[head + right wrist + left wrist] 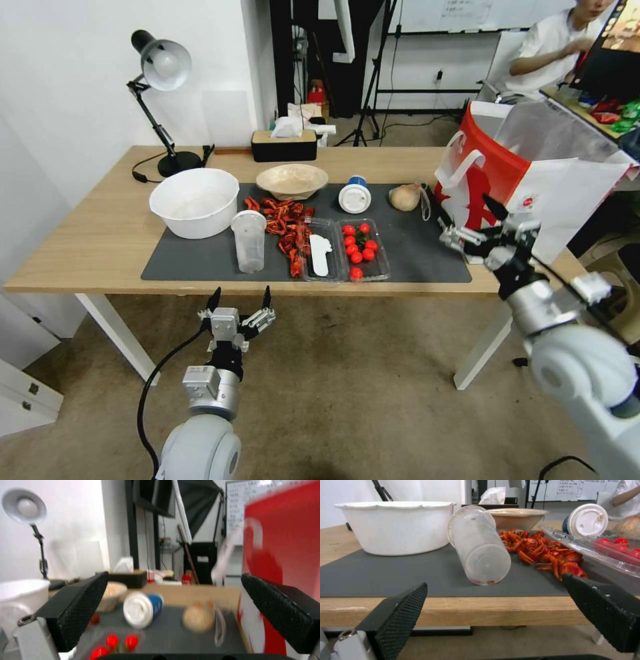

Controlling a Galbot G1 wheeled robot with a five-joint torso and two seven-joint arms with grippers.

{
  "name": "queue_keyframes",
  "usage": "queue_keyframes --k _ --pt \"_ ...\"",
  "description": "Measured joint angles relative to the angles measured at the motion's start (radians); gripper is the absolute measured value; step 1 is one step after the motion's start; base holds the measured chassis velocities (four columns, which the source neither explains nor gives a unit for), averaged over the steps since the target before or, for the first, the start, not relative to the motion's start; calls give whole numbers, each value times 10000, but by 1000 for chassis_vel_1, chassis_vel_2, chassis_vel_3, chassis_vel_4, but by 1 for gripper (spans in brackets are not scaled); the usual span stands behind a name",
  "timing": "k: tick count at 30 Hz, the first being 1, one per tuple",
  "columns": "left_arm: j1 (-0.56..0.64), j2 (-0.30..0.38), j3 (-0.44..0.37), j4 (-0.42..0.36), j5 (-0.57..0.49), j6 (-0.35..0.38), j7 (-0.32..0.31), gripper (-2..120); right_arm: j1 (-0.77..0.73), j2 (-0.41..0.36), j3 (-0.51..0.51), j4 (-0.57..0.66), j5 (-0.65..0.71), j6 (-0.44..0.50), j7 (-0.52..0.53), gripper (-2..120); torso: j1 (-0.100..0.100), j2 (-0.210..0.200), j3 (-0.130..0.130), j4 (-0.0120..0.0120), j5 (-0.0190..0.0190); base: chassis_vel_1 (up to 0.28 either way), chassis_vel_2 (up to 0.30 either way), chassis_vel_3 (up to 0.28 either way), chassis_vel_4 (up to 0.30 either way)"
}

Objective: Pick up the trash from the table and place it into the takeout bag.

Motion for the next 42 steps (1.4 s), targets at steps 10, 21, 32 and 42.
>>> queue_keyframes --k 10,21,32,42 --pt "-74 -7 28 156 -8 -6 4 100 -1287 2085 -305 -1164 -1554 1892 -867 100 0 -1 0 0 -1 0 0 0 0" --pt "-26 -59 11 282 8 38 -29 100 -1721 2793 -467 -1613 -2324 2038 -929 100 3 -1 1 0 0 0 0 0 0" --pt "29 -96 21 235 6 2 -29 100 -2044 3218 -425 -1534 -2423 2038 -935 100 2 -1 1 0 0 0 0 0 0" --pt "31 -31 37 205 -15 -11 -26 100 -2211 3442 -397 -1501 -2862 2038 -936 100 2 -1 1 0 1 0 0 0 0"
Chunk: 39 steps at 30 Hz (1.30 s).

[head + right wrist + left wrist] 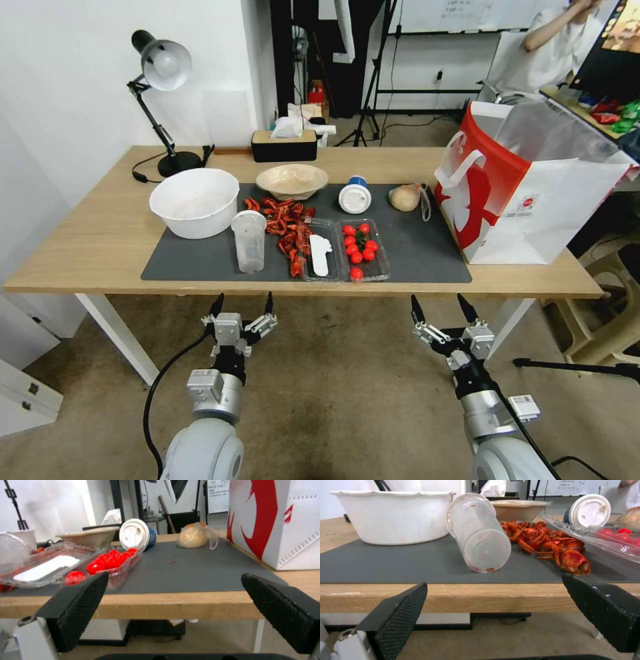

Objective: Pick up the trash from the table and place it into the takeout bag.

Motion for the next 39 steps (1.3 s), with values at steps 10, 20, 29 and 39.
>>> queue_keyframes --k 10,20,29,39 --pt "-20 17 -12 -15 -8 0 1 100 -39 -29 14 -4 -81 0 48 100 0 0 0 0 0 0 0 0 0" --pt "-88 -64 6 129 23 20 18 100 -64 -67 20 -19 -129 -149 68 100 0 0 0 -1 0 0 0 0 0" --pt "-196 11 -42 308 -50 9 8 100 591 -438 -388 406 -155 -1433 543 100 0 0 0 -1 0 0 0 0 0" --pt "-349 20 -81 321 -99 99 1 100 2409 -1526 -1183 559 678 -3121 1234 100 0 -1 1 0 2 0 0 0 0"
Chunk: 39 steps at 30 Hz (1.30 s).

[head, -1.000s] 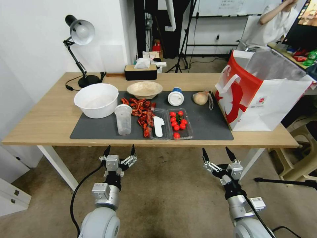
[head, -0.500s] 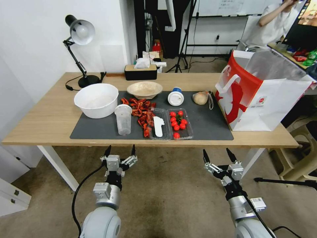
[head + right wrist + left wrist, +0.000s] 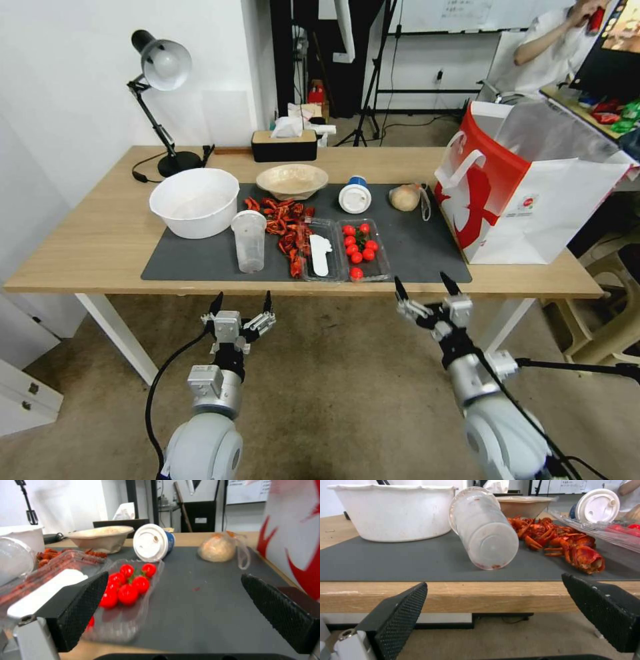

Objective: Pick up the trash from the table and place it into the takeout bag.

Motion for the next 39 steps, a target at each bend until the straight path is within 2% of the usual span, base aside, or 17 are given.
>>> queue_keyframes --k 3,10,18,21,27,29,39 --pt "-64 -4 -44 22 -8 107 -1 100 784 -484 -321 -184 597 -661 222 100 0 0 0 0 -1 0 0 0 0" --pt "-149 -10 -182 87 -24 161 -5 100 2166 -1049 -1018 -913 1201 -1325 643 100 0 0 0 -1 -1 0 0 0 0" --pt "-168 -59 -317 165 -33 166 -19 100 3565 -1137 -1790 -1636 1482 -1919 1397 100 1 0 0 0 -2 0 0 0 0" --pt "-170 -34 -451 224 -126 165 -55 100 4314 -1030 -2199 -1987 1843 -2329 2113 100 0 0 0 0 -2 0 0 0 0" --pt "-196 56 -551 249 -221 165 -52 100 4933 -1055 -2483 -2281 2178 -2720 2667 100 0 0 0 0 -2 0 0 0 0" --pt "-217 74 -558 282 -238 165 -50 100 5350 -1125 -2666 -2480 2560 -3040 3172 100 0 0 0 1 -2 0 0 0 0" --pt "-280 54 -500 388 -322 166 -37 100 6671 -1308 -3253 -3415 3846 -3542 4231 100 1 0 0 0 -2 0 0 0 0"
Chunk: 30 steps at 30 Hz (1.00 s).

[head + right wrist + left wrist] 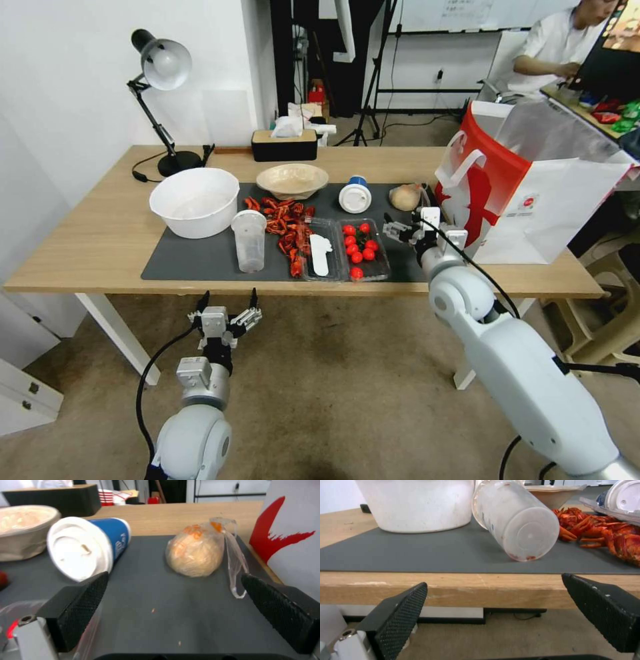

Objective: Pick up the trash from the table and place it into the takeout bag.

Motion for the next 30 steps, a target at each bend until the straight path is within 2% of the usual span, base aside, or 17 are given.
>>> queue_keyframes --k 6,30 --pt "-22 4 -1 26 -110 30 1 100 738 193 -213 -814 494 -72 207 100 -1 0 0 1 0 0 0 0 0" --pt "219 54 -126 -321 -47 265 307 100 2960 642 -1245 -3477 582 -488 255 100 0 0 -1 0 0 0 0 0 0"
